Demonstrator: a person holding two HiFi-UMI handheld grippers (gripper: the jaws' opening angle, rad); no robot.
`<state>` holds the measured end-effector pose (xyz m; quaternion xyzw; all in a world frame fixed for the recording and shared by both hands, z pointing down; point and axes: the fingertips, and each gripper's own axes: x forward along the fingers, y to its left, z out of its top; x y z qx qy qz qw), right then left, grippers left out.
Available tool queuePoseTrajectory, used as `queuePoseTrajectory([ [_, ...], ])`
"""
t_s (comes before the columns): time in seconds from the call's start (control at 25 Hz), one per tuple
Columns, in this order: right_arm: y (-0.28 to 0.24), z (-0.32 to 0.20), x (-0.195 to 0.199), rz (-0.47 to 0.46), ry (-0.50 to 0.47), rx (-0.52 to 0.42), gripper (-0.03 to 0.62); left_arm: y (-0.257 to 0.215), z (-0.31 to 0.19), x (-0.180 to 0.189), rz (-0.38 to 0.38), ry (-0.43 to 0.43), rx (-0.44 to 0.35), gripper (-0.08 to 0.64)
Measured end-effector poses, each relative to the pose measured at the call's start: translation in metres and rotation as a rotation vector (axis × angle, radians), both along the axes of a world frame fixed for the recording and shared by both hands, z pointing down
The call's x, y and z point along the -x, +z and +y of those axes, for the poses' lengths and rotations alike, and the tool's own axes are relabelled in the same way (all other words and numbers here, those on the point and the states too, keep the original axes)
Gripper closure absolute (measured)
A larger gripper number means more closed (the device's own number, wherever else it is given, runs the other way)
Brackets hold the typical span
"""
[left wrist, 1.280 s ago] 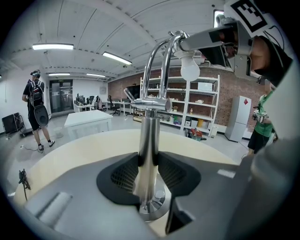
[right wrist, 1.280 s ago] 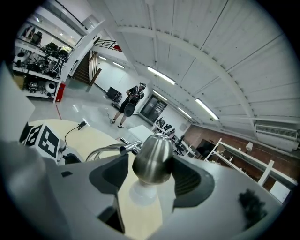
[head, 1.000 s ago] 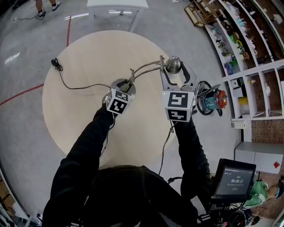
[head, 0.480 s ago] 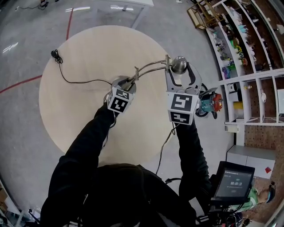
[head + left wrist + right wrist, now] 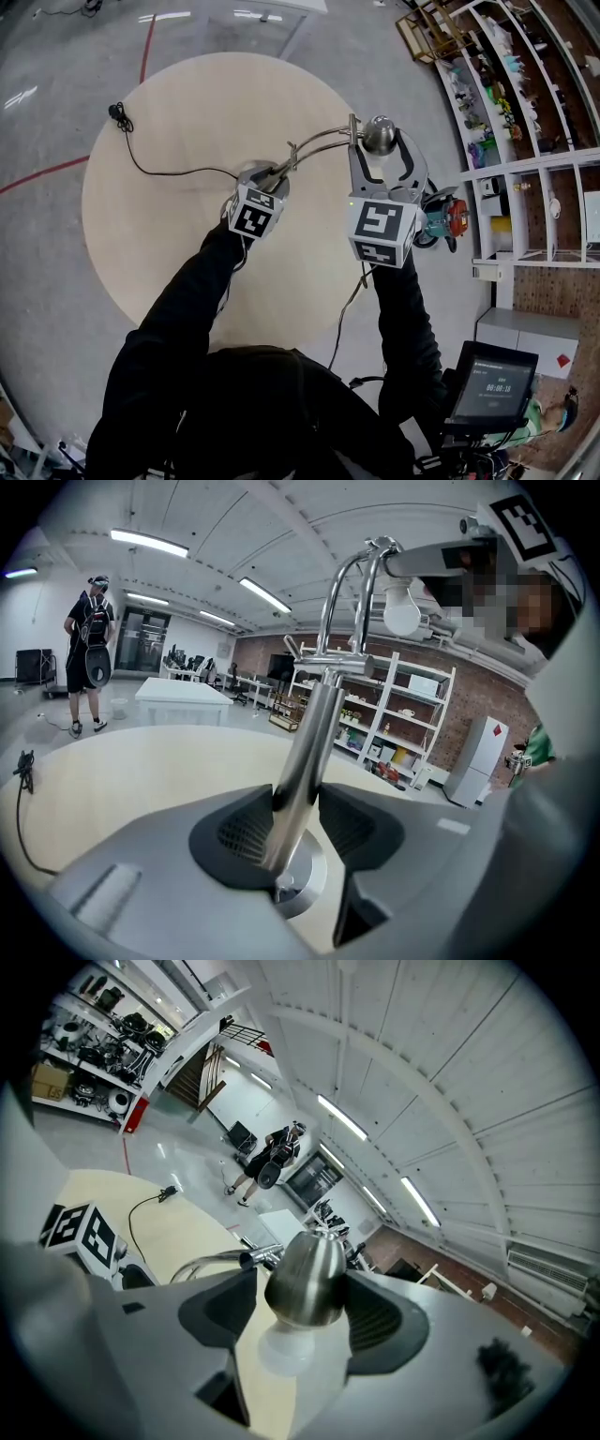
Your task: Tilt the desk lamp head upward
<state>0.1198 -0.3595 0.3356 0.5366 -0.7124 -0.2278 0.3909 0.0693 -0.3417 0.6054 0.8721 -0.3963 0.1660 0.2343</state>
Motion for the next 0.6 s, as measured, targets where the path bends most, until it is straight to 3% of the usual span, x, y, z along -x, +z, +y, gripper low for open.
queuePoseTrajectory([
  [0.6, -0.009, 0.004, 0.020, 0.109, -0.054, -0.041, 0.285, 0.001, 0.000, 0.000, 0.055, -0.028, 0.015, 0.394],
])
